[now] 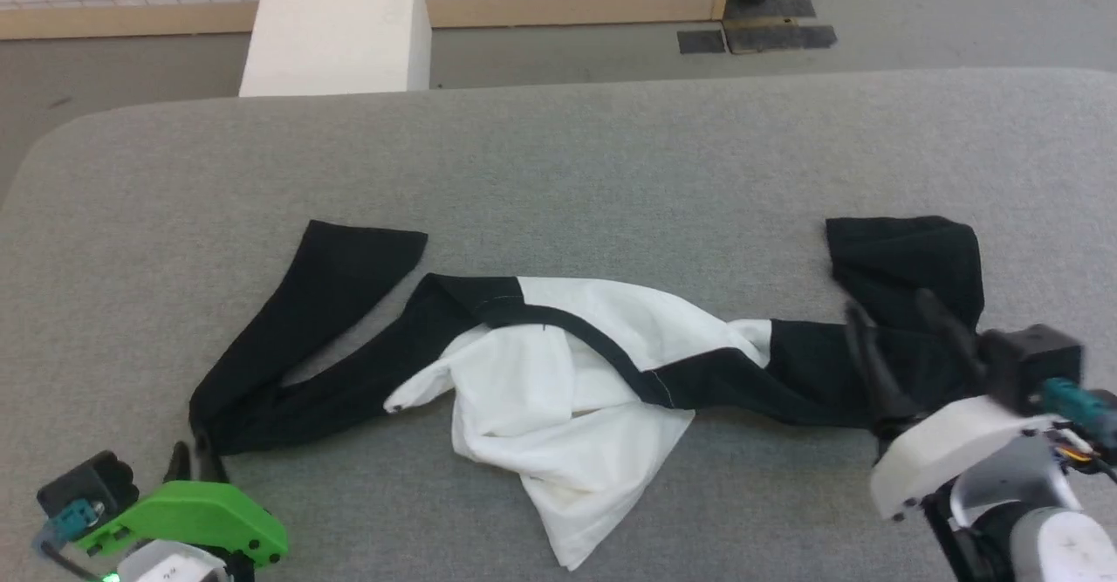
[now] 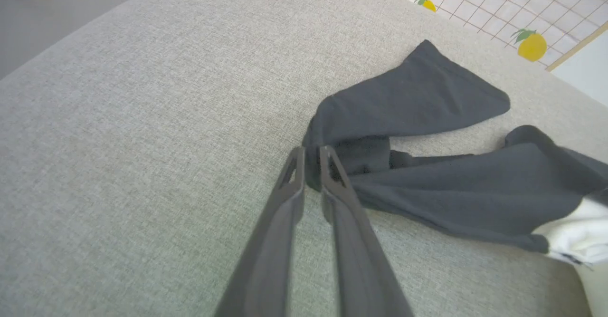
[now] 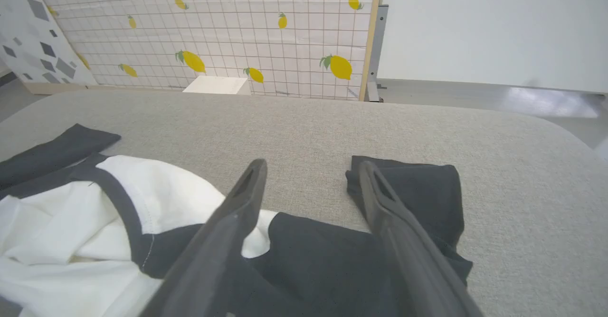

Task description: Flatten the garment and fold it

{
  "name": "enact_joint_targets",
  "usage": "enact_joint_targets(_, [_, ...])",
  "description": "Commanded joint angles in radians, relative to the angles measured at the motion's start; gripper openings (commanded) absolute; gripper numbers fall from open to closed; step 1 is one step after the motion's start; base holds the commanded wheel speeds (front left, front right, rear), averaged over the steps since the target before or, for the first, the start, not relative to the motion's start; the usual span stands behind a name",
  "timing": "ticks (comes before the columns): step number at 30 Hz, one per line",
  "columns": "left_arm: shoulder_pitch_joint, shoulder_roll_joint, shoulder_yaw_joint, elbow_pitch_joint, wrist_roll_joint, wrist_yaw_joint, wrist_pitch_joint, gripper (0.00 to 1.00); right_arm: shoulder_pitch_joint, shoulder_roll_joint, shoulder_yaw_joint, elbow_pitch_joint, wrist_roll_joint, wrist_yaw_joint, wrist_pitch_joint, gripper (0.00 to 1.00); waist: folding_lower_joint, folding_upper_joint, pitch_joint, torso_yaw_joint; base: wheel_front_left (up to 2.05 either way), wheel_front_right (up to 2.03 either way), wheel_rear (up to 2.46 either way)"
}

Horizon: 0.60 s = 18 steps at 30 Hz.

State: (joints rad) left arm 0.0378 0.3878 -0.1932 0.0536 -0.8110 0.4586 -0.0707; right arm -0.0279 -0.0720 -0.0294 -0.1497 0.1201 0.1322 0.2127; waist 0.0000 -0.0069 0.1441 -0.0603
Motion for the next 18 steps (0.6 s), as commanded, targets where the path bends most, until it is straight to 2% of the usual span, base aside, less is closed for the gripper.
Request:
enact_joint_targets(1, [0.008,-0.016,0.012,-0.004,-0.009,-0.02,-0.044,1.0,0.016,-0.035,0.039,-0.009,-0.016,-0.002,0.008,1.0,0.0,0.0069,-0.011,0.009,0.0,0.0,0.0])
enact_joint_targets(5, [-0.001,-0.051,0.036,-0.018,0.032,-0.07,-0.167,1.0,0.037,-0.167,0.185,-0.011,-0.058,-0.002,0.032,1.0,0.0,0.0069,-0.011,0.02,0.0,0.0,0.0])
enact_joint_targets(9, [-0.026,-0.106,0.083,-0.052,0.125,-0.103,-0.19,1.0,0.035,-0.282,0.312,0.008,-0.098,-0.002,0.045,1.0,0.0,0.0069,-0.004,0.033,0.0,0.0,0.0])
enact_joint_targets(13, [-0.043,-0.183,0.139,-0.108,0.249,-0.146,-0.191,1.0,0.007,-0.321,0.37,0.066,-0.112,-0.002,0.03,1.0,0.0,0.0069,0.011,0.047,0.0,0.0,0.0])
enact_joint_targets(18, [-0.057,-0.27,0.174,-0.1,0.348,-0.223,-0.191,1.0,-0.061,-0.321,0.412,0.173,-0.157,-0.002,-0.007,1.0,0.0,0.0069,0.033,0.063,0.0,0.0,0.0])
